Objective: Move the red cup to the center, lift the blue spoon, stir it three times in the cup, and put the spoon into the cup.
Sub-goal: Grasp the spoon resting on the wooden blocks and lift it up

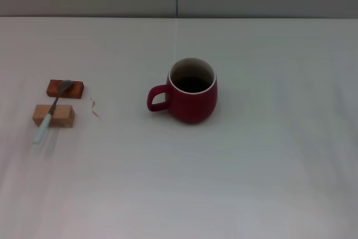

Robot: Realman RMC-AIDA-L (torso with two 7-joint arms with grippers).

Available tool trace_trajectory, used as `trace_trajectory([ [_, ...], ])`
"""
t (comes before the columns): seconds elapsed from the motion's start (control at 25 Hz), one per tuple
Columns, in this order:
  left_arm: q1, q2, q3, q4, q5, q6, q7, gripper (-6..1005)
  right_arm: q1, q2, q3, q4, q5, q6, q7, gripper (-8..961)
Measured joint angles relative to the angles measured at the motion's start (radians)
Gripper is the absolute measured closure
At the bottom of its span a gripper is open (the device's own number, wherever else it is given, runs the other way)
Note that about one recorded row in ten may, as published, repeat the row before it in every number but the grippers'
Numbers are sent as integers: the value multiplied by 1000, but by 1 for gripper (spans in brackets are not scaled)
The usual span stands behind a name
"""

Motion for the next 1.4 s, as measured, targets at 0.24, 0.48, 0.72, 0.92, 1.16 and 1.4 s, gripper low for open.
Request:
trace_trajectory([
  [0.24,60,-2,36,-67,0,129,68,202,57,0,-5,-36,-3,74,-2,258],
  [0.48,77,0,40,-227,0,252,211,204,80,-1,-4,-51,-5,81,-40,259],
  [0.72,102,1,46,-329,0,335,270,204,107,-3,-2,-58,-5,108,-88,255],
  [0.92,106,-1,53,-378,30,331,278,204,122,-6,0,-65,-5,135,-90,253],
  [1.16,85,-1,74,-472,52,316,324,203,126,-6,-2,-66,-4,137,-91,259],
  [1.4,68,0,86,-494,92,278,350,203,130,-6,-2,-66,-4,138,-91,258],
])
